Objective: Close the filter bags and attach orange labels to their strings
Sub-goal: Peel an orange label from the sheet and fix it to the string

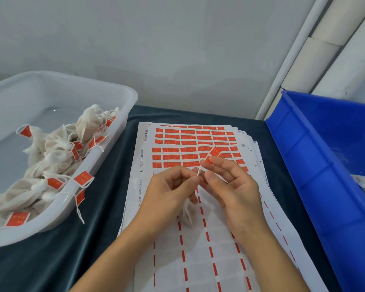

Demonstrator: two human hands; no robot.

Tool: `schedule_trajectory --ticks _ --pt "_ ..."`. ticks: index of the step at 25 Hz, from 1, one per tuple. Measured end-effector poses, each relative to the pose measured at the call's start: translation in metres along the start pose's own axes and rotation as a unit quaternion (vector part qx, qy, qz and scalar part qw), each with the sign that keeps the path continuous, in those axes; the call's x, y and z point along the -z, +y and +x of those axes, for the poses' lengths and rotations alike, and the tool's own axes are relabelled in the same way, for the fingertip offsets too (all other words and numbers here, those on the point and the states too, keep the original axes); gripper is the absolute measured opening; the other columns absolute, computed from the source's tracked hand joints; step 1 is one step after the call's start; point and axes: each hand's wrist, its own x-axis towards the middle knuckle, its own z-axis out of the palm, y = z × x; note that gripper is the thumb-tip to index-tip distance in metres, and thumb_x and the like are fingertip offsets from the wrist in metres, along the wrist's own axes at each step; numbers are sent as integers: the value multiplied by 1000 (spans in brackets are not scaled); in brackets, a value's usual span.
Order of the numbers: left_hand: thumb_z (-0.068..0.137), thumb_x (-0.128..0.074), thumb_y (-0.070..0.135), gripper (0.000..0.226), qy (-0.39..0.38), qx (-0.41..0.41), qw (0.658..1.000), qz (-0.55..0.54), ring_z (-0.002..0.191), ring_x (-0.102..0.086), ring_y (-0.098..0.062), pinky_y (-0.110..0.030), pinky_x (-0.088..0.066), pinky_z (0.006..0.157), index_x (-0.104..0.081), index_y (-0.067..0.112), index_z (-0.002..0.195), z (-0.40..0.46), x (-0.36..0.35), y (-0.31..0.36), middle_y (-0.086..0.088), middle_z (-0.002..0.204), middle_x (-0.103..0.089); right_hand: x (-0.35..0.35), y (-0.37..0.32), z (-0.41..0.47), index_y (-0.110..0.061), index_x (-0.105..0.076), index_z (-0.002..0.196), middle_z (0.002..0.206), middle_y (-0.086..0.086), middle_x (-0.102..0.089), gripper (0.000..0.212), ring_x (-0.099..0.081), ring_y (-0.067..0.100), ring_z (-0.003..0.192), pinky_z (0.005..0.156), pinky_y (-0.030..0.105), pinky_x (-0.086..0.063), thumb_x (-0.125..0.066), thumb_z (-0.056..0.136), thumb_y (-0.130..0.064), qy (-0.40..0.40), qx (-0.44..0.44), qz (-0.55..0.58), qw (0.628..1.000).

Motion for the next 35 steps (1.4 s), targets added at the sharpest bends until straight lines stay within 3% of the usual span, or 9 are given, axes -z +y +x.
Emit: schedule_trajectory --ticks 4,9,14,18,23,27,29,32,35 --pt "100 -67 23 20 -10 2 1000 3 65 -69 -14 -20 -58 69 -77 32 85 0 0 0 2 79 -74 -1 1 1 -35 -74 118 121 -4 -75 39 -73 20 113 88 38 -62 -81 80 -33 2 -16 36 999" --pt "101 -66 28 21 -9 9 1000 27 59 -64 -11 -19 -57 62 -76 35 84 1 -1 -1 3 76 -72 1 -1 2 -40 -74 114 118 -8 -76 47 -72 16 114 95 40 -60 -85 69 -45 22 -6 17 1000" --pt "100 -66 35 19 -2 21 996 89 61 -61 -1 -11 -47 57 -76 40 85 4 3 -5 11 75 -71 7 -2 3 -41 -73 113 112 -20 -76 37 -71 0 106 78 11 -56 -86 80 -32 30 14 -45 998" --pt "100 -66 37 18 -9 32 993 109 68 -65 1 -9 -47 56 -73 47 87 5 4 -4 15 85 -74 14 -3 3 -40 -72 114 110 -25 -75 34 -70 -6 103 70 6 -53 -85 84 -31 44 -2 -66 997" --pt "101 -65 34 23 -9 43 993 111 68 -65 4 -8 -46 54 -73 47 84 6 5 -1 20 88 -75 18 -5 4 -41 -73 111 108 -24 -75 29 -72 -3 101 71 11 -56 -83 85 -33 72 -1 -69 995" --pt "101 -65 29 22 -5 69 995 72 53 -60 4 -7 -41 45 -77 32 82 6 6 -1 19 71 -70 15 -8 2 -42 -76 100 102 -16 -79 13 -77 10 90 75 19 -61 -74 88 -47 124 0 -41 991" --pt "102 -65 28 21 -4 79 995 61 48 -57 4 -7 -39 43 -77 27 85 5 6 -1 21 64 -66 13 -10 0 -40 -76 97 96 -11 -79 8 -78 14 85 72 19 -61 -71 92 -44 139 8 -44 989" --pt "103 -63 27 18 -3 90 995 43 44 -55 2 -7 -38 42 -76 22 91 6 6 -1 22 59 -63 11 -10 -3 -38 -75 97 92 -8 -79 5 -77 17 81 71 22 -62 -71 96 -35 117 13 -66 991" --pt "103 -63 28 18 7 99 995 33 42 -54 0 -7 -38 43 -76 22 92 8 6 -1 21 58 -62 6 -11 -6 -37 -69 113 90 -7 -78 19 -77 17 81 71 21 -62 -72 96 -30 61 -3 -82 995"
